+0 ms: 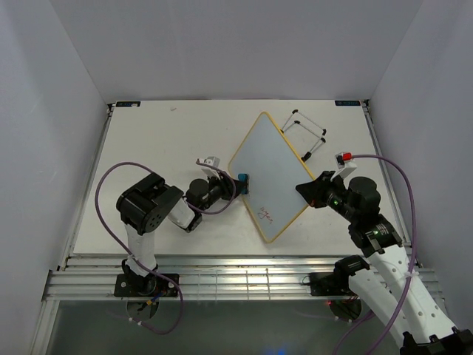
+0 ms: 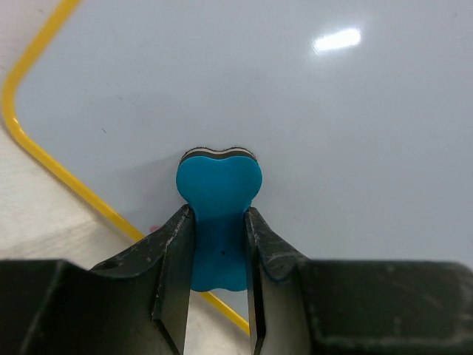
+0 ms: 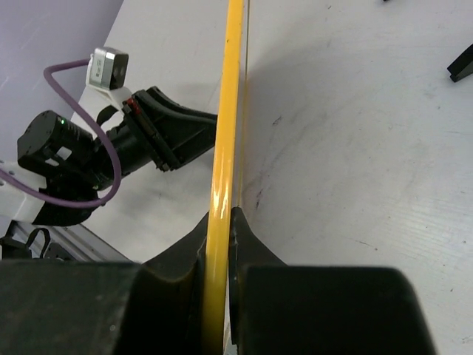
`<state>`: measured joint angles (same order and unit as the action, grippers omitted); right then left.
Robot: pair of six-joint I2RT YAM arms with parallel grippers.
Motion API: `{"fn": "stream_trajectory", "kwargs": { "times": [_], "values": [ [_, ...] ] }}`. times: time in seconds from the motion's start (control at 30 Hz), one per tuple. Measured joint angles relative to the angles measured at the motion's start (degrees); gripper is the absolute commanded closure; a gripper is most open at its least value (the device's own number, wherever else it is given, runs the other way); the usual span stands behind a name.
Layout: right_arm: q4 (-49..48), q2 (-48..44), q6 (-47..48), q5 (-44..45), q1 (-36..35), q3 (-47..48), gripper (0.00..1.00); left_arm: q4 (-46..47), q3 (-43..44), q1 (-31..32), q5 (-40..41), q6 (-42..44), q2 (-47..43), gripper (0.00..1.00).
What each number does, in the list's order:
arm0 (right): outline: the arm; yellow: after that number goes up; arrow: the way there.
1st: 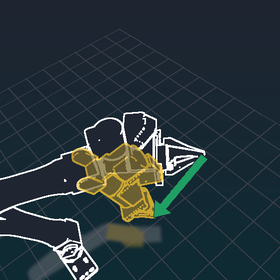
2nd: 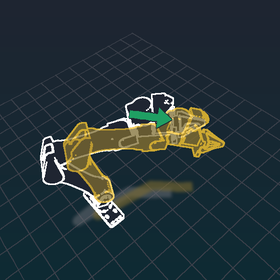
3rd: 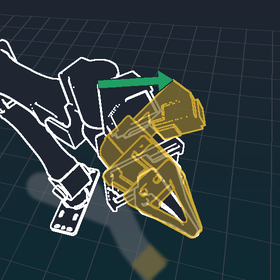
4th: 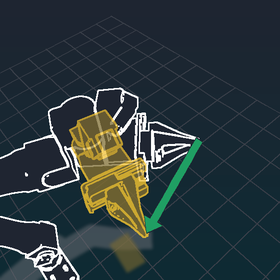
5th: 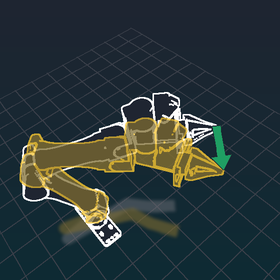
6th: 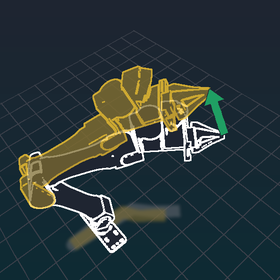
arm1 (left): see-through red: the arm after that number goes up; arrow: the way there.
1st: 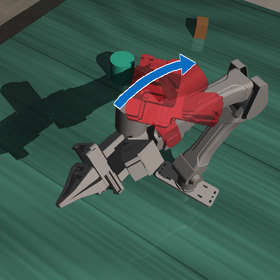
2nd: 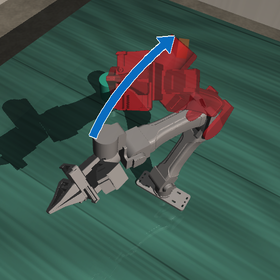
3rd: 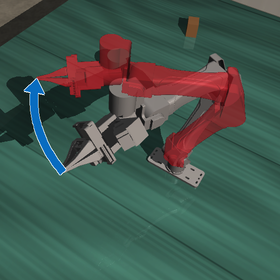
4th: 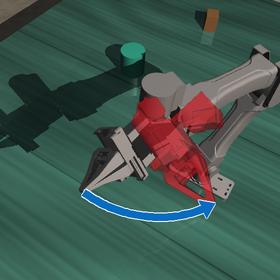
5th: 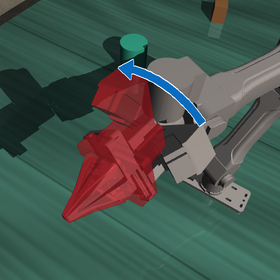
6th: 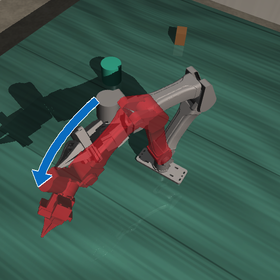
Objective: Erase the whiteboard
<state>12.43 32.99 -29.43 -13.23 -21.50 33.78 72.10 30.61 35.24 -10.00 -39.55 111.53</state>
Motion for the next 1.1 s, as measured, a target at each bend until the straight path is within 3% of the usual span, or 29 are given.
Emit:
{"fn": "stream_trajectory", "kwargs": {
  "times": [0.33, 0.43, 0.53, 0.8, 1.1],
  "values": [
    [-2.9, 1.8, 1.3, 1.0, 0.1, -0.3, 0.92, 2.3, -5.6, 14.9, 8.8, -0.3, -3.6, 1.00],
    [-3.2, 1.9, 1.0, 0.6, 0.1, -0.4, 0.92, 1.4, -6.7, 16.5, 9.4, 0.2, -5.4, 1.00],
    [-3.3, 1.9, 0.2, -0.2, 0.1, -0.7, 0.92, 0.3, -7.6, 13.8, 7.2, 0.0, -6.5, 1.00],
    [-3.4, 1.8, -3.4, -2.9, 0.1, -0.6, 0.92, -6.3, -6.1, -1.4, 3.5, 0.7, -6.5, 1.00],
    [-1.8, 0.7, -3.6, -2.8, 0.1, -0.6, 0.92, -6.1, -3.0, -4.9, 0.8, 0.3, -2.1, 1.00]
  ]
}}
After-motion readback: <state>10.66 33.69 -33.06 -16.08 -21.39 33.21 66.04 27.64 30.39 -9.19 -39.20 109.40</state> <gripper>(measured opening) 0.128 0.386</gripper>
